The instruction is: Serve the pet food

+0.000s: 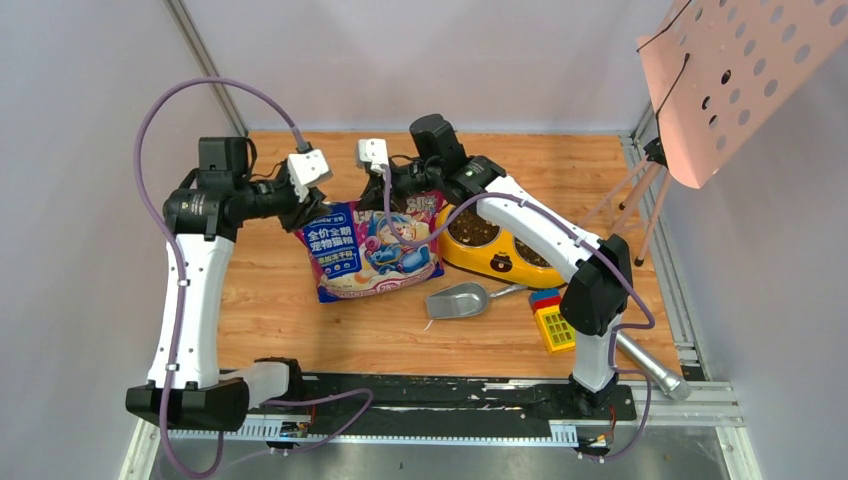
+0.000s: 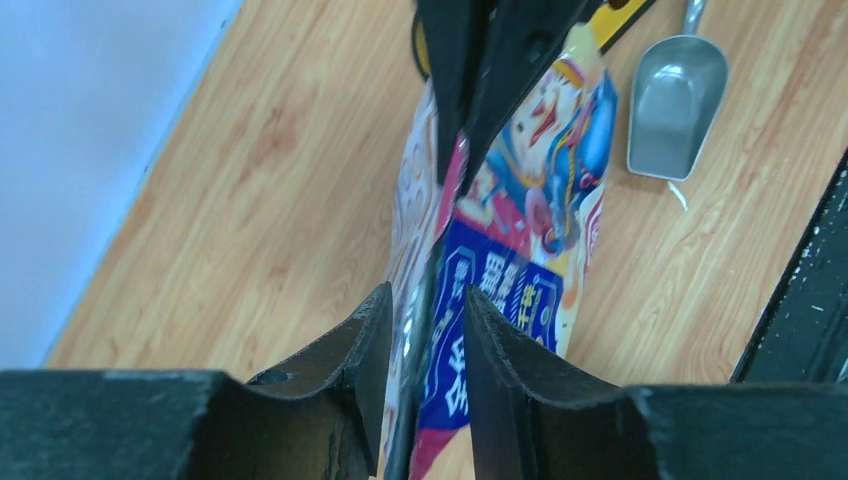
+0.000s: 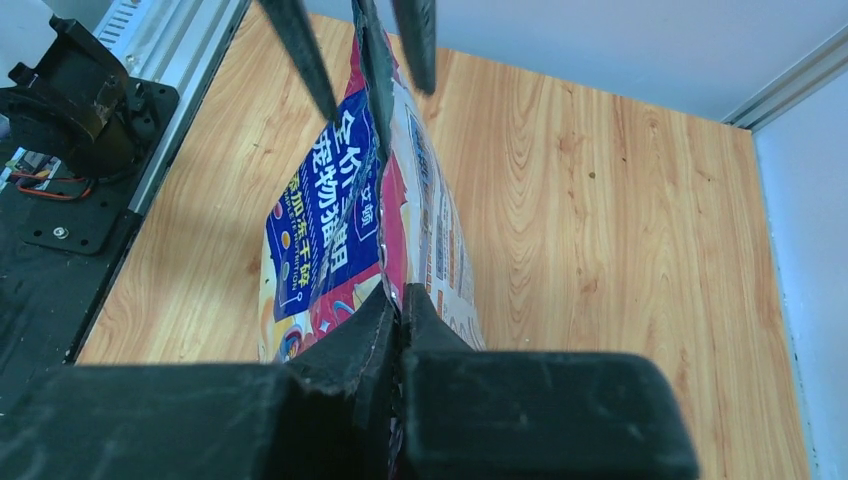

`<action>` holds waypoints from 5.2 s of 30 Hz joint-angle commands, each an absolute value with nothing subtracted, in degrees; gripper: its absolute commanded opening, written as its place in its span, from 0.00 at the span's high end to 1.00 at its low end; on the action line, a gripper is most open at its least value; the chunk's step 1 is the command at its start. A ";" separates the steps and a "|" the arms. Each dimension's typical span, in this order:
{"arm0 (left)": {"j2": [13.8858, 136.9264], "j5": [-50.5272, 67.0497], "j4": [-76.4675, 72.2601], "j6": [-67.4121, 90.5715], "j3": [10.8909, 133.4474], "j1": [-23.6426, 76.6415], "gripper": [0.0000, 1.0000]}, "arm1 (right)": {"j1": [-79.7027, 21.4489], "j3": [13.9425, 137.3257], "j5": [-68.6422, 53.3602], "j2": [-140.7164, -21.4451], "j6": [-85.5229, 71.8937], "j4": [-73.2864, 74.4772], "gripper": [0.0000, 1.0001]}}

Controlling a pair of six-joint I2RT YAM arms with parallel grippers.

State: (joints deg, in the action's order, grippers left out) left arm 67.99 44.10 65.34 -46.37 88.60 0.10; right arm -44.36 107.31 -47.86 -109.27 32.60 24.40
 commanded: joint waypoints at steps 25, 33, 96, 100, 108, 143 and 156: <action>70.47 40.91 64.06 -50.79 88.06 4.66 1.00 | -46.85 108.01 -44.84 -108.39 29.54 19.52 1.00; 70.76 40.00 64.76 -53.29 86.13 4.72 0.62 | -46.59 107.73 -44.63 -106.59 30.20 19.96 1.00; 74.22 25.07 78.77 -64.49 93.52 1.15 0.86 | -25.60 110.96 -39.84 -100.03 50.97 56.47 1.00; 72.76 24.44 77.87 -64.46 93.05 0.40 0.87 | -25.53 110.79 -39.44 -99.85 50.86 56.43 1.00; 74.86 26.67 85.33 -65.17 97.64 -2.38 0.97 | -25.41 109.76 -38.72 -99.30 49.85 56.52 0.88; 63.59 5.71 37.18 -4.80 86.96 -9.58 0.14 | -18.11 102.86 -13.89 -93.18 7.05 36.07 0.00; 64.87 11.59 34.37 -2.77 85.77 -9.65 0.00 | -18.04 106.33 -0.57 -91.26 0.35 30.33 0.00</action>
